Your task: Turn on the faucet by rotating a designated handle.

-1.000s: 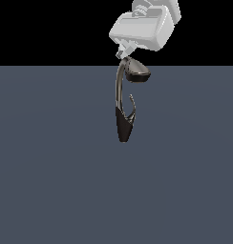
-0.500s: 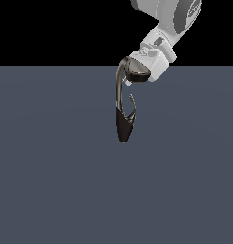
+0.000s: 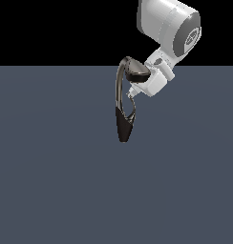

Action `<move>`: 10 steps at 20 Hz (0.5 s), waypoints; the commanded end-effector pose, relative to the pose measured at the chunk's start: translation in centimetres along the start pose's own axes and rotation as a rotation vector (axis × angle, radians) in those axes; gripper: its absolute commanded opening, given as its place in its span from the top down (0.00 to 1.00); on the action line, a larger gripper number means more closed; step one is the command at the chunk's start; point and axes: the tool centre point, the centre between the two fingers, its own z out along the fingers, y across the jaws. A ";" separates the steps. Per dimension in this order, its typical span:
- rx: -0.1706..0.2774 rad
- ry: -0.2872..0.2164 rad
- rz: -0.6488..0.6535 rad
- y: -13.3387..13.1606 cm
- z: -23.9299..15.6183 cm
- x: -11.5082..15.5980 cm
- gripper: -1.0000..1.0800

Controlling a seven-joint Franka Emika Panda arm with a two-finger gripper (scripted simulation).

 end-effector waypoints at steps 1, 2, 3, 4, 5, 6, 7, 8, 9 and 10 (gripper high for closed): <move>0.006 -0.006 0.018 -0.2 0.3 0.5 1.00; 0.007 -0.008 0.021 -0.2 0.3 0.6 1.00; 0.007 -0.008 0.024 -0.2 0.4 0.7 1.00; 0.007 -0.009 0.024 -0.2 0.4 0.7 1.00; 0.007 -0.009 0.024 -0.2 0.4 0.7 1.00; 0.007 -0.009 0.024 -0.2 0.4 0.7 1.00; 0.007 -0.009 0.024 -0.2 0.4 0.7 1.00; 0.007 -0.009 0.024 -0.2 0.4 0.7 1.00; 0.007 -0.009 0.024 0.0 0.4 0.6 1.00; 0.007 -0.009 0.024 0.3 0.4 0.5 1.00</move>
